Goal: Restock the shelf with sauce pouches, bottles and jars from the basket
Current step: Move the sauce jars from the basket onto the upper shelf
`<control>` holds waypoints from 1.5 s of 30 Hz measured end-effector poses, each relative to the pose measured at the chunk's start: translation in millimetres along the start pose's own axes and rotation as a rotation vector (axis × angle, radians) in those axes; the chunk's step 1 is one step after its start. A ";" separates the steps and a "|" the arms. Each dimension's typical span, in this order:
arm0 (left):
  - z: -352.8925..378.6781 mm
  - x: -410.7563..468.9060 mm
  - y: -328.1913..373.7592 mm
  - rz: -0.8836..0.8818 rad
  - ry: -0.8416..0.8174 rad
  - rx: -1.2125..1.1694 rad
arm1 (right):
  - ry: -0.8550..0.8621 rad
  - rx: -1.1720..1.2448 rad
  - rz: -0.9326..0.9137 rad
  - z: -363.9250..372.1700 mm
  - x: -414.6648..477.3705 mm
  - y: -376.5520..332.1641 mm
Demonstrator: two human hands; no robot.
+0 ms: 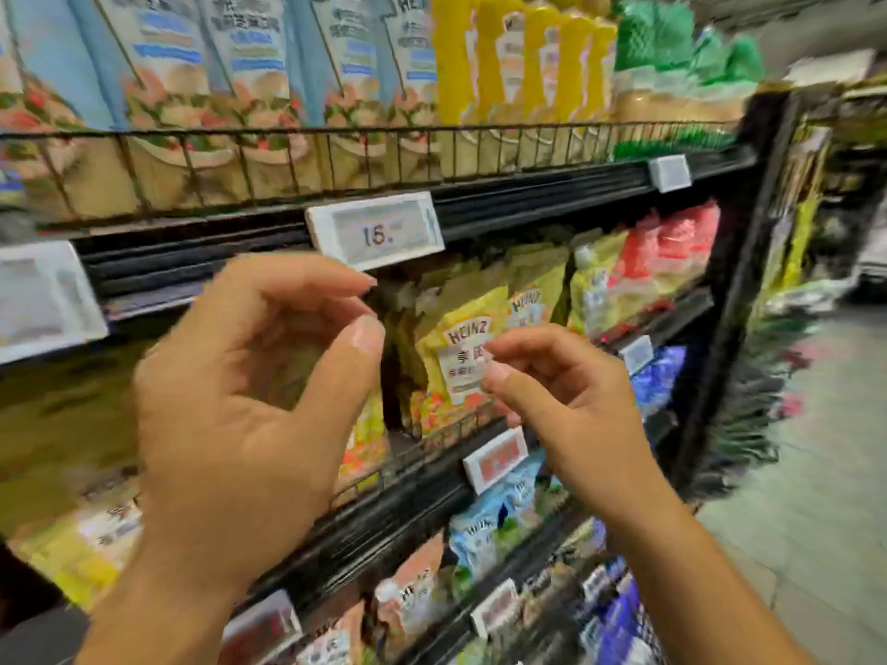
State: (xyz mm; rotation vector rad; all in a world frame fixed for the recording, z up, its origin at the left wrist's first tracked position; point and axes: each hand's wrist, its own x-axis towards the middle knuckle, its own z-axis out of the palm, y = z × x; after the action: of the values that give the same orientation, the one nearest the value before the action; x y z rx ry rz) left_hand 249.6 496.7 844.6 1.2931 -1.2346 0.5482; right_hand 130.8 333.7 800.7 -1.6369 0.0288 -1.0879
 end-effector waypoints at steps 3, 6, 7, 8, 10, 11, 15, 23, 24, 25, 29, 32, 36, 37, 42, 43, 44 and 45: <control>52.8 -4.8 -1.0 -0.085 -0.083 -0.129 | 0.072 -0.025 0.055 -44.2 -5.5 15.7; 114.0 -12.4 -10.2 -0.198 -0.179 -0.238 | 0.127 -0.079 0.117 -92.7 -16.3 32.8; 133.0 -16.3 -15.8 -0.228 -0.211 -0.264 | 0.148 -0.094 0.143 -109.1 -20.8 39.0; 153.5 -21.7 -20.2 -0.270 -0.243 -0.282 | 0.170 -0.103 0.167 -125.2 -25.5 44.8; 195.8 -33.2 -24.4 -0.371 -0.316 -0.337 | 0.228 -0.105 0.208 -156.9 -35.6 55.8; 217.6 -39.6 -25.4 -0.413 -0.352 -0.371 | 0.261 -0.107 0.228 -172.8 -41.4 60.6; 299.4 -69.1 -25.9 -0.579 -0.470 -0.480 | 0.373 -0.145 0.317 -232.0 -68.7 76.7; 423.6 -130.5 -17.5 -0.752 -0.740 -0.580 | 0.582 -0.214 0.491 -321.4 -130.6 102.0; 434.6 -137.1 -17.9 -0.774 -0.769 -0.587 | 0.611 -0.226 0.521 -330.4 -137.9 105.6; 445.1 -143.3 -18.8 -0.794 -0.795 -0.597 | 0.642 -0.236 0.548 -338.3 -144.4 109.0; 484.0 -167.6 -29.4 -0.852 -0.876 -0.603 | 0.764 -0.244 0.643 -363.9 -165.5 125.8; 513.4 -187.8 -43.3 -0.934 -0.942 -0.605 | 0.812 -0.267 0.718 -380.7 -177.3 141.6; 553.2 -214.1 -67.6 -1.061 -1.052 -0.570 | 0.858 -0.320 0.809 -404.9 -189.1 172.4; 563.3 -220.5 -74.9 -1.086 -1.074 -0.564 | 0.862 -0.330 0.838 -411.7 -191.2 181.8; 615.7 -248.5 -114.4 -1.220 -1.152 -0.509 | 0.911 -0.305 0.991 -447.2 -201.2 235.6; 626.4 -253.6 -123.0 -1.245 -1.164 -0.491 | 0.918 -0.314 1.020 -454.4 -202.2 247.2; 636.4 -258.4 -131.7 -1.274 -1.173 -0.471 | 0.922 -0.321 1.049 -460.9 -202.9 258.8; 645.6 -262.9 -140.9 -1.304 -1.180 -0.449 | 0.927 -0.325 1.075 -466.6 -203.1 270.2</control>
State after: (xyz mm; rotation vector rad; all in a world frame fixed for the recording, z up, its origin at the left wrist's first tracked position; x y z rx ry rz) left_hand 49.3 -47.9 433.5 1.6913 -0.9449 -1.5114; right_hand -156.7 -16.4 444.7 -0.9508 1.5571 -0.8656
